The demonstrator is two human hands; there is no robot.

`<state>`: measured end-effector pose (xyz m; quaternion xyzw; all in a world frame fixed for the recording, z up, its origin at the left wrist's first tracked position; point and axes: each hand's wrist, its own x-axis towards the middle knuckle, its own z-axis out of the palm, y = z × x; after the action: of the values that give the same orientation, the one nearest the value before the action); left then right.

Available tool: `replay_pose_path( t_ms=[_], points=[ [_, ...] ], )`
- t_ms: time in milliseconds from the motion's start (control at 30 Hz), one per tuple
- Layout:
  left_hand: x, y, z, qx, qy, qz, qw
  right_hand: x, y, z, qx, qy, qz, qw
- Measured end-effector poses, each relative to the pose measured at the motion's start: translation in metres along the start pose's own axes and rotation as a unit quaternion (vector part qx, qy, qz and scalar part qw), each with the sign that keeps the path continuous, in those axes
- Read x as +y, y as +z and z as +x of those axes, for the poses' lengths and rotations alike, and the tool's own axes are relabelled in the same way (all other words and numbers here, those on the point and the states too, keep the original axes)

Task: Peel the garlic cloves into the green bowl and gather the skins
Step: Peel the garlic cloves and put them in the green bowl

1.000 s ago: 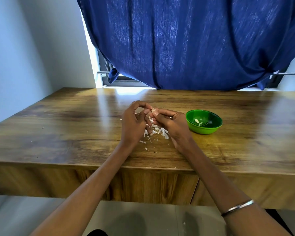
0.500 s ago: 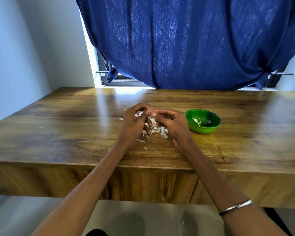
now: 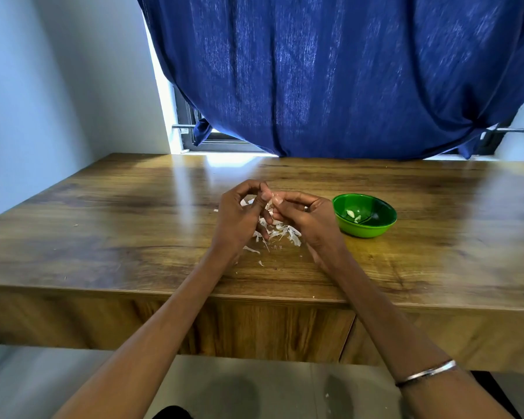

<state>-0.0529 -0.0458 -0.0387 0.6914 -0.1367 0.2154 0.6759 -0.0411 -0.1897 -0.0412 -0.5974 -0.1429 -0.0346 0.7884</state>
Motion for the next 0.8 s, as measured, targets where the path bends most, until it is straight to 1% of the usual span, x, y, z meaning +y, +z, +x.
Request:
replay_pose_path(
  t_ms=[100, 200, 367, 467, 633, 800],
  points=[
    [-0.0011, 0.0018, -0.0001, 0.014, -0.008, 0.0, 1.0, -0.0005, 0.0013, 0.0001, 0.015, -0.01, -0.014, 1.0],
    [0.001, 0.0028, -0.0009, 0.021, -0.008, -0.009, 1.0, -0.0002, 0.0009, 0.0019, 0.026, -0.008, -0.001, 1.0],
    [0.0048, 0.0046, -0.003, 0.024, -0.001, -0.003, 1.0, 0.0001, -0.0008, 0.0025, 0.03, -0.01, 0.0, 1.0],
    [0.0046, 0.0044, -0.0032, 0.041, 0.001, 0.011, 0.999, 0.0001, -0.0006, 0.0023, 0.023, -0.008, -0.007, 1.0],
    [0.0028, 0.0011, -0.0022, 0.069, 0.014, 0.028, 0.997, -0.0017, 0.0006, 0.0003, 0.021, -0.064, -0.063, 0.996],
    [-0.0015, -0.0018, -0.0014, 0.065, 0.043, 0.044, 0.996, -0.0006, -0.0012, 0.001, 0.028, -0.109, -0.117, 0.987]
  ],
)
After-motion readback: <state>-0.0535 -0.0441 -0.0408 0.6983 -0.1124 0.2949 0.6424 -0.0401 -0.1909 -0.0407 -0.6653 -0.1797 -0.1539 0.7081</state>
